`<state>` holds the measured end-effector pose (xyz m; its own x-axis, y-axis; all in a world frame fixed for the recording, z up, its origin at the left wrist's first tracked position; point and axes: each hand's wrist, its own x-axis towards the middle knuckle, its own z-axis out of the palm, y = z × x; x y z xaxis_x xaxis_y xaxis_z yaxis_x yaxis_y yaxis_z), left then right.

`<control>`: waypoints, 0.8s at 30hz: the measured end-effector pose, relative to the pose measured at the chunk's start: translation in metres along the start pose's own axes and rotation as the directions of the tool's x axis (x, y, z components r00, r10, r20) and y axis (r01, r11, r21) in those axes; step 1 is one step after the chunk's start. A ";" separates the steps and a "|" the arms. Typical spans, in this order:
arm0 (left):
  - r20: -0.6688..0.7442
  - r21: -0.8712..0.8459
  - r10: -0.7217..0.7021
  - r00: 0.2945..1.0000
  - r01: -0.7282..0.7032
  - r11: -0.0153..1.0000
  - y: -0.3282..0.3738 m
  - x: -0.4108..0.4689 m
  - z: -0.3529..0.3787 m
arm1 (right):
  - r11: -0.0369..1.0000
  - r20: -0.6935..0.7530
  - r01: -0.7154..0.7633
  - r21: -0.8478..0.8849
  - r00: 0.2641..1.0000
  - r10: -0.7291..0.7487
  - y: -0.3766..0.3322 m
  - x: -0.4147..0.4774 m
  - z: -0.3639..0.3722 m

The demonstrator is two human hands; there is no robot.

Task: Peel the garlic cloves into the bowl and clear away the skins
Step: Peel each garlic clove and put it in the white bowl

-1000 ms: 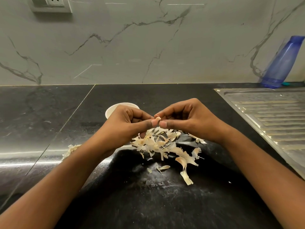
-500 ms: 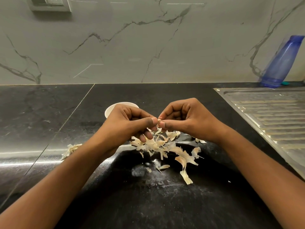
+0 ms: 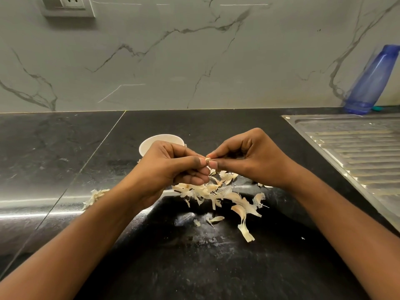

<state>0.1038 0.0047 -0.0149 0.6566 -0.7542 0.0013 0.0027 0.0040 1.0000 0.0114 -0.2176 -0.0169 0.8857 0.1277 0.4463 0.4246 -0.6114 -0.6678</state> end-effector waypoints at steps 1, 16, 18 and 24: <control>-0.026 0.014 0.013 1.000 -0.012 1.000 -0.001 0.000 0.001 | 1.000 -0.003 0.014 -0.014 1.000 -0.014 -0.001 0.000 0.001; -0.148 -0.135 0.061 0.987 -0.082 0.987 -0.001 0.001 0.012 | 0.981 -0.111 0.035 0.189 0.994 -0.014 -0.001 0.003 0.007; -0.147 -0.133 0.059 0.987 -0.078 0.988 0.000 0.001 0.010 | 0.972 -0.108 0.017 0.236 0.994 0.008 0.000 0.004 0.007; -0.090 -0.141 0.068 0.994 -0.080 0.987 0.003 0.000 0.006 | 0.963 -0.098 -0.036 0.266 0.993 0.064 0.001 0.002 0.006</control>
<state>0.0992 0.0006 -0.0121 0.7208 -0.6897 0.0685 0.0567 0.1572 0.9859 0.0151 -0.2132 -0.0204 0.8885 0.0112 0.4587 0.4270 -0.3862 -0.8176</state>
